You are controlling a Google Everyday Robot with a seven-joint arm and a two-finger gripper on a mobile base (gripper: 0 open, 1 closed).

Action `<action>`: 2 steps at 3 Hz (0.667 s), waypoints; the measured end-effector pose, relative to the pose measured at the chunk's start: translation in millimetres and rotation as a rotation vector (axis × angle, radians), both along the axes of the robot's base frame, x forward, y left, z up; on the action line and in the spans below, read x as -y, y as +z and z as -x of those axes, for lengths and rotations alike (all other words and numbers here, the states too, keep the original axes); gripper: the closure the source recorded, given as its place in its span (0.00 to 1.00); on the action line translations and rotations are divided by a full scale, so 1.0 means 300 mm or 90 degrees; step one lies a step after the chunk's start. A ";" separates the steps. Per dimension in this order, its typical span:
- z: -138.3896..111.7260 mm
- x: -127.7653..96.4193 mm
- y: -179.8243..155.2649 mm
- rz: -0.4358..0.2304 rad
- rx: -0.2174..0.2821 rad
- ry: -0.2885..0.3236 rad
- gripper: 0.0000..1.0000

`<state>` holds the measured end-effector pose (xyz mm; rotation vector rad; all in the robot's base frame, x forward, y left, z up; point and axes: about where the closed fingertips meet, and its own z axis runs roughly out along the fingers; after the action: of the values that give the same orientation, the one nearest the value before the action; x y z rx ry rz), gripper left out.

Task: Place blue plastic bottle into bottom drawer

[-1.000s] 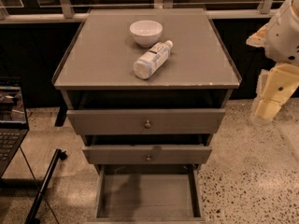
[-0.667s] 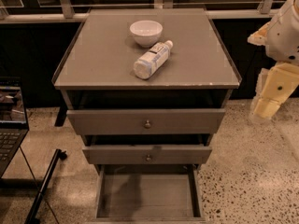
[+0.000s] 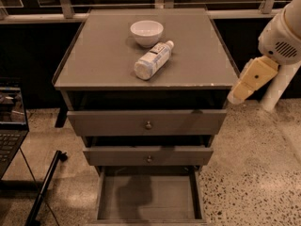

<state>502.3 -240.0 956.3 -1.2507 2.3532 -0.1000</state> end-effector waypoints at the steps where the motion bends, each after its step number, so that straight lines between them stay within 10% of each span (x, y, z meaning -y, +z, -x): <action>1: -0.131 0.059 -0.042 -0.048 -0.011 -0.118 0.00; 2: -0.134 0.060 -0.046 -0.073 -0.020 -0.166 0.00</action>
Offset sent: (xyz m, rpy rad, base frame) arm 0.0351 -0.0157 -0.0114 0.0648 0.0140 -0.1604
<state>542.4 -258.1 942.6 -0.8934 2.5004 -0.0296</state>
